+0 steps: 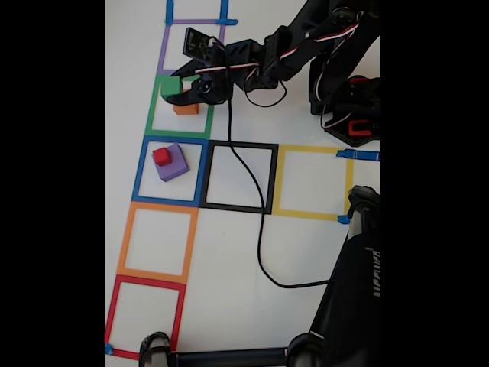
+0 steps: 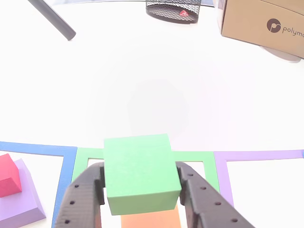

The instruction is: Tower of hanoi

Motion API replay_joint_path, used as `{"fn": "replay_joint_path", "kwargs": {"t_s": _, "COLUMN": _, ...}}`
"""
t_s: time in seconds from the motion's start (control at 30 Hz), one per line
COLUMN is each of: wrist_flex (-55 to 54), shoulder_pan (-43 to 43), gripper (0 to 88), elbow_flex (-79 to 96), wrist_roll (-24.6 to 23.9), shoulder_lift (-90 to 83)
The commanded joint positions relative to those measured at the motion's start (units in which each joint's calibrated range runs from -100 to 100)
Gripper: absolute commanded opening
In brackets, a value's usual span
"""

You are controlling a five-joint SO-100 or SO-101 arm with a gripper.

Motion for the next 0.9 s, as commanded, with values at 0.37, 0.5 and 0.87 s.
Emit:
{"fn": "replay_joint_path", "kwargs": {"t_s": 0.37, "wrist_flex": 60.43, "shoulder_pan": 7.28, "gripper": 3.2, "elbow_flex": -34.28, "wrist_roll": 0.36, "shoulder_lift": -21.86}}
{"fn": "replay_joint_path", "kwargs": {"t_s": 0.5, "wrist_flex": 75.97, "shoulder_pan": 9.30, "gripper": 2.8, "elbow_flex": -49.64, "wrist_roll": 0.36, "shoulder_lift": -21.54}}
{"fn": "replay_joint_path", "kwargs": {"t_s": 0.87, "wrist_flex": 105.53, "shoulder_pan": 12.08, "gripper": 2.9, "elbow_flex": -85.37, "wrist_roll": 0.36, "shoulder_lift": -14.60}}
